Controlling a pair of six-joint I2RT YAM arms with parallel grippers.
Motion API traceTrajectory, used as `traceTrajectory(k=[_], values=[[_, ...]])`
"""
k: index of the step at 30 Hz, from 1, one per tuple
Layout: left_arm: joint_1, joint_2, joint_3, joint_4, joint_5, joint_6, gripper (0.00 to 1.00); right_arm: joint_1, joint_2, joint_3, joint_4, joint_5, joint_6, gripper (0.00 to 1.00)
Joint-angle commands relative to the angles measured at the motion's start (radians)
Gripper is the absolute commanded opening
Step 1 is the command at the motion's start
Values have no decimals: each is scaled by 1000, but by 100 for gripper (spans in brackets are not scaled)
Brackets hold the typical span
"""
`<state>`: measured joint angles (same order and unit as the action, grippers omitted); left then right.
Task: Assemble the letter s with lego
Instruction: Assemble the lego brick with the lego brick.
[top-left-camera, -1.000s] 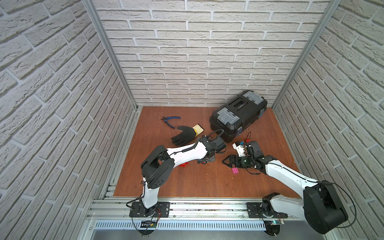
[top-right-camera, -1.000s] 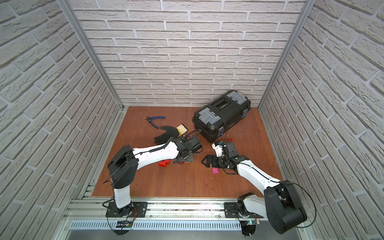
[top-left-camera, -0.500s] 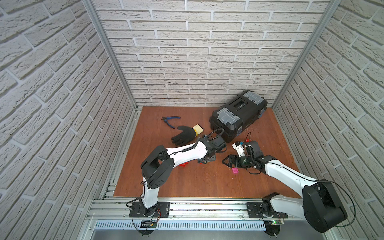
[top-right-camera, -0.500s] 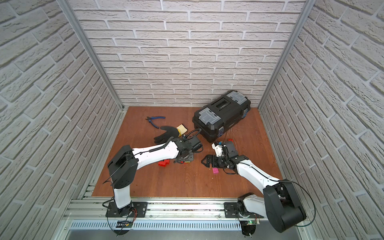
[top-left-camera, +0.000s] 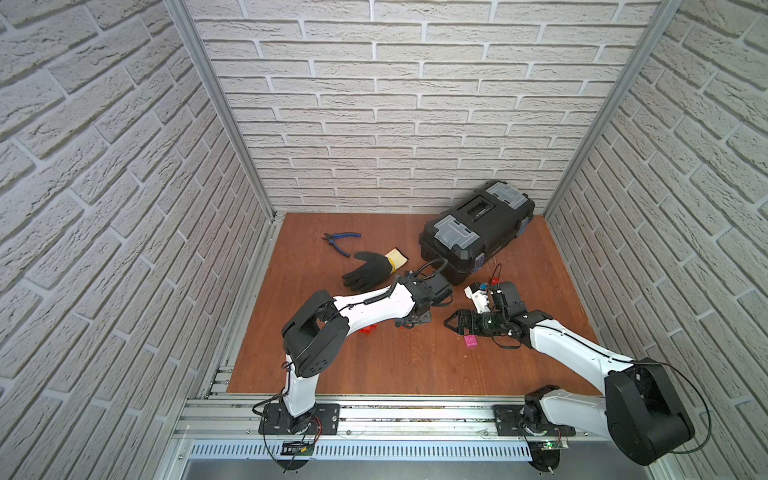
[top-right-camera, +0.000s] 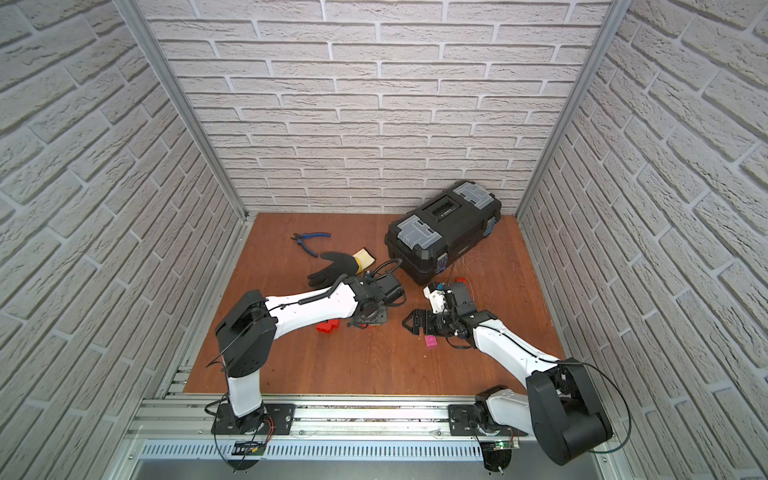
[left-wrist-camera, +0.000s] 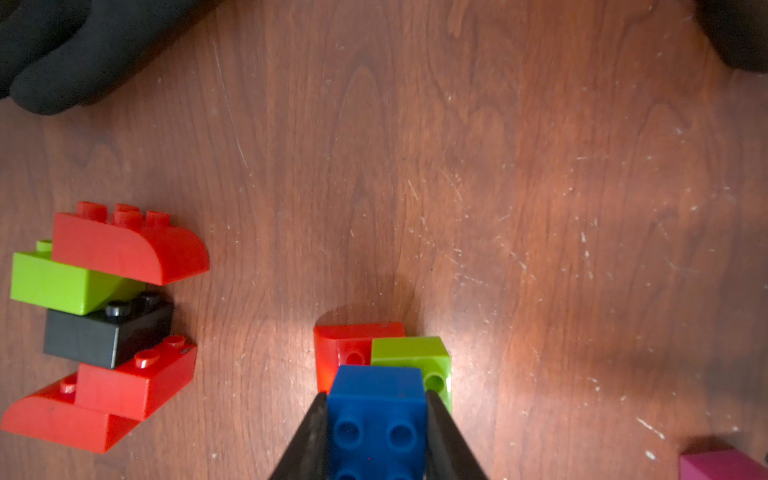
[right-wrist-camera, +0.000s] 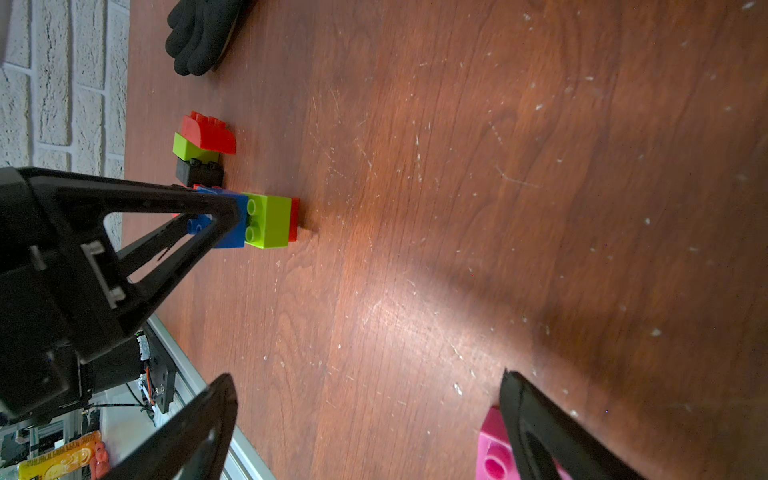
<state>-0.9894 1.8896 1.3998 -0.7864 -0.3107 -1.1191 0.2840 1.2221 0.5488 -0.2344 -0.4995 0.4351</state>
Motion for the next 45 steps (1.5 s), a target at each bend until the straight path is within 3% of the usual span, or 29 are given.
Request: traceTrajectory(k=[1,30,45], values=[[0,7,-29,-19,-29,-9,29,-8,1,-15,31,-14,5,99],[36,33,-121,23,34,3,28,-8,-4,-20,33,-31,14,99],[32,-31,-26,1,4,50,38,-8,-64,36,-98,11,-35,99]])
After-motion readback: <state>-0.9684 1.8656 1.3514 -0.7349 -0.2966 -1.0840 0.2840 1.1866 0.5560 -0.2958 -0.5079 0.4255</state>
